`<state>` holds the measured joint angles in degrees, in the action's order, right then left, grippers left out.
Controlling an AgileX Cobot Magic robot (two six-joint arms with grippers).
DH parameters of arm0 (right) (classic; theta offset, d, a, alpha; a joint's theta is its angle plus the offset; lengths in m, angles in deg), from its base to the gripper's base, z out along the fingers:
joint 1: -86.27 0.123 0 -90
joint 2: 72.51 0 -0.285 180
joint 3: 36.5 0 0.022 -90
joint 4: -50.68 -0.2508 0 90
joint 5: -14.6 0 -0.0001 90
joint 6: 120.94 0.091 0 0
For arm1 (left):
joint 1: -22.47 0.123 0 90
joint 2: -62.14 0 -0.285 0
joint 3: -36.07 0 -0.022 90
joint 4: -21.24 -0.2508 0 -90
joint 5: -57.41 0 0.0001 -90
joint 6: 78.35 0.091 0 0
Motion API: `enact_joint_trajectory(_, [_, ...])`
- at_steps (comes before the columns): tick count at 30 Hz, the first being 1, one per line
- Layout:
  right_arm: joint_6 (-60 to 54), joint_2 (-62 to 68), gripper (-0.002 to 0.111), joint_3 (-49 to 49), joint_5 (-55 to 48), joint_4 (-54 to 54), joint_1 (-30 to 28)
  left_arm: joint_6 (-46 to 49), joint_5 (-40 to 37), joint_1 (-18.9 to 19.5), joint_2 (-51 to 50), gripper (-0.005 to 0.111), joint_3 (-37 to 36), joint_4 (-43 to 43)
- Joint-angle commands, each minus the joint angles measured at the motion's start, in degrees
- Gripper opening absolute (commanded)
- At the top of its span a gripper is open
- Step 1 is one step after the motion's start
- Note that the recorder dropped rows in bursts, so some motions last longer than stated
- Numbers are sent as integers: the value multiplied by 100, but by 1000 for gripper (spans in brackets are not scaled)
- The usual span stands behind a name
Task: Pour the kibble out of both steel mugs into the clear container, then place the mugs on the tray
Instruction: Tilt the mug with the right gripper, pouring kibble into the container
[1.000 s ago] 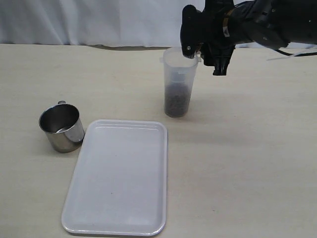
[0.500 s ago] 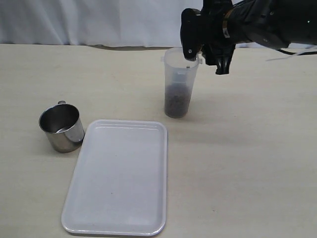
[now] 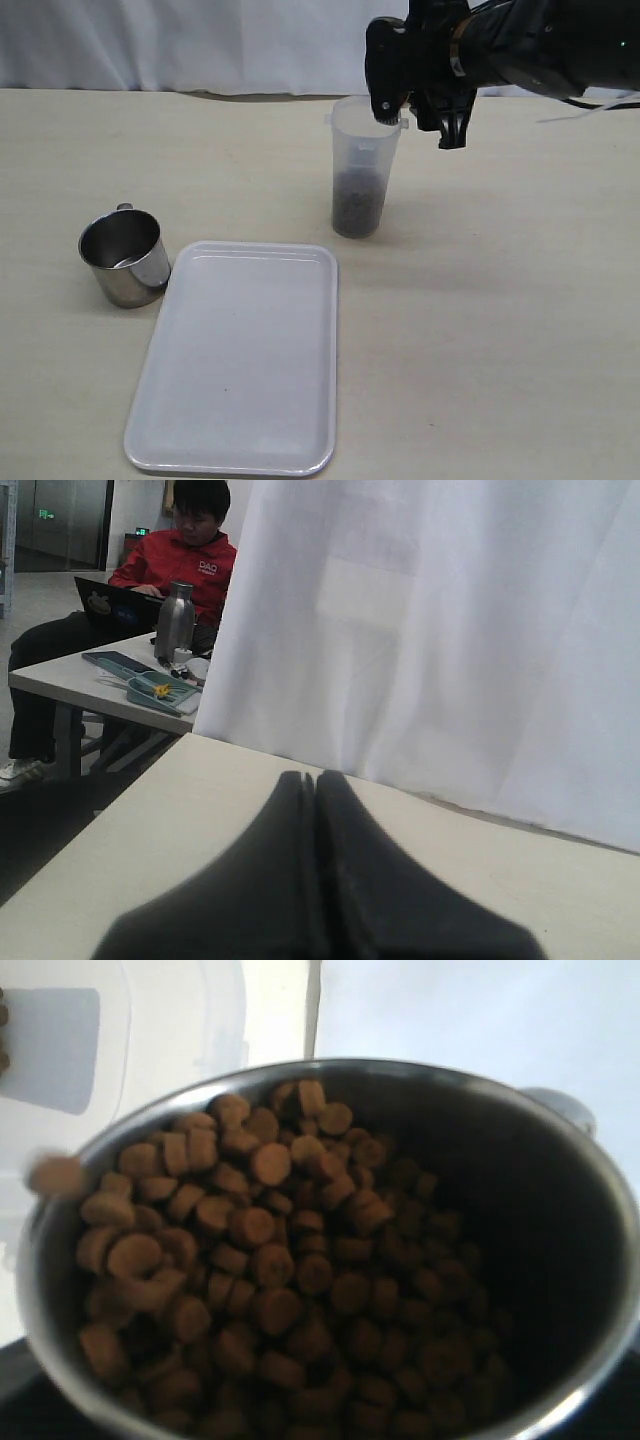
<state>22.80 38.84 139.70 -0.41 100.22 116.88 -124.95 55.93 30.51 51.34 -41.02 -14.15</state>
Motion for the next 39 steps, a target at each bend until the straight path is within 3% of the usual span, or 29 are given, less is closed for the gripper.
enact_joint_trajectory(1, [-26, -38, 5, 178, -85, 79, 20, 10, 56, -22, 15, 0, -12, 1])
enact_joint_trajectory(39, [-260, -38, 5, 313, -719, 771, 356, 10, 56, -22, 15, 0, -12, 12])
